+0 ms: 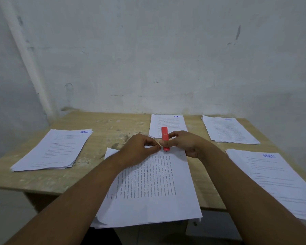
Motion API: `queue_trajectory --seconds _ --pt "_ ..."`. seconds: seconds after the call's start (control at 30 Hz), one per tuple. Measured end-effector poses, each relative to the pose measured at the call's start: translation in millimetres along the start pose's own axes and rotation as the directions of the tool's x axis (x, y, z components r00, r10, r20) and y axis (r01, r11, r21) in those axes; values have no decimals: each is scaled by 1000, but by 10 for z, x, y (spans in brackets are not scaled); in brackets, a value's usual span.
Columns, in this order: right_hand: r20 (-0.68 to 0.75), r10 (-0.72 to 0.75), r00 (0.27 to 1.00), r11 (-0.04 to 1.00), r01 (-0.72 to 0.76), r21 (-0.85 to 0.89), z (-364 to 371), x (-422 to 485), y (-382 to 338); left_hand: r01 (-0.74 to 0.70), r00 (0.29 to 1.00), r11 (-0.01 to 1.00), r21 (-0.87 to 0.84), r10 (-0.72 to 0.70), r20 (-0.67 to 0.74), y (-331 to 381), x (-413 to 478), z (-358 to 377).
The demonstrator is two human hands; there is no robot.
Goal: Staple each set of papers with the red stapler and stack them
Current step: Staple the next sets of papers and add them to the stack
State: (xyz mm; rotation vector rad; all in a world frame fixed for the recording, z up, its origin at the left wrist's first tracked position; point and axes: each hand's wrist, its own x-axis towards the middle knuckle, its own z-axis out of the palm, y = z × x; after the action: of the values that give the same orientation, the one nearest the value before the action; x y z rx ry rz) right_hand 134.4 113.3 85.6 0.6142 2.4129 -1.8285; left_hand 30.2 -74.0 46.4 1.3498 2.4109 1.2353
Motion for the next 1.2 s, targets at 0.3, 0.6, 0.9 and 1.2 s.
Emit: queue_trajectory --seconds 0.3,0.6,0.9,1.2 --pt "-64 2 998 999 -4 -36 83 35 16 -12 1000 1000 16 11 3 8 -1 23" --pt "6 59 998 993 -60 105 30 -3 28 3 1000 999 35 -3 -8 6 14 1" --pt "-347 44 937 961 56 271 -50 62 90 23 998 999 40 -21 -59 -40 -25 9" --pt "-199 -84 976 982 115 152 -108 -110 506 39 998 999 -34 -41 -49 -67 -20 -130"
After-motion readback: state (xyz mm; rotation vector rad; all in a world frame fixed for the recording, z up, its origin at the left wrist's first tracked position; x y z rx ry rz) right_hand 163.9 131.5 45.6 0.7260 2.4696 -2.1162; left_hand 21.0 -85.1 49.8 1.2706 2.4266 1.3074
